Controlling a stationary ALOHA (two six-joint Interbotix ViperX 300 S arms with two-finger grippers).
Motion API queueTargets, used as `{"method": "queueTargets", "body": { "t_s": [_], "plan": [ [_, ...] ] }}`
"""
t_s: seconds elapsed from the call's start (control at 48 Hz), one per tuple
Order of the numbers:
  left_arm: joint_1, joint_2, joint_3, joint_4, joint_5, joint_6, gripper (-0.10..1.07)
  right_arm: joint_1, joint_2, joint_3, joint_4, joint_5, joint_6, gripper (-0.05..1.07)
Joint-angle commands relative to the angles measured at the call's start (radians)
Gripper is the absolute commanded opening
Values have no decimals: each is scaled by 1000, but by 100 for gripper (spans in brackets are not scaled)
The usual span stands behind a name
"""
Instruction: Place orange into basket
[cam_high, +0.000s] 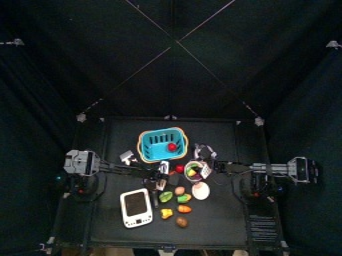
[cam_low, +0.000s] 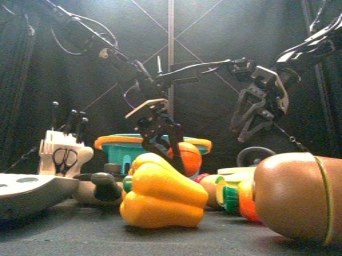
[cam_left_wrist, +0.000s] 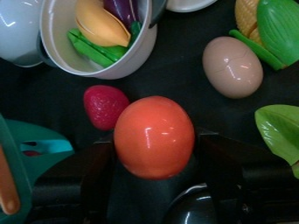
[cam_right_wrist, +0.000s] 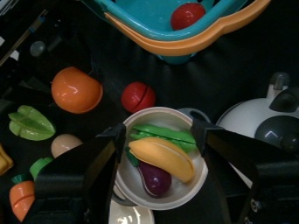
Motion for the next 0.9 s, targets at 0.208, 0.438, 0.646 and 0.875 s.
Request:
{"method": "queueTargets", "body": {
  "t_s": [0.208, 0.438, 0.646, 0.875],
  "plan": [
    [-2, -71, -20, 0, -29, -3, 84, 3, -14, -11, 2, -5, -2, 93],
    [8, -149, -20, -25, -29, -6, 84, 12, -14, -9, 2, -5, -2, 93],
    [55, -232, -3, -75, -34, -8, 84, 12, -15, -11, -3, -5, -2, 93],
    [206, -290, 57, -181, -207, -6, 84, 8, -17, -12, 0, -3, -2, 93]
  ]
}}
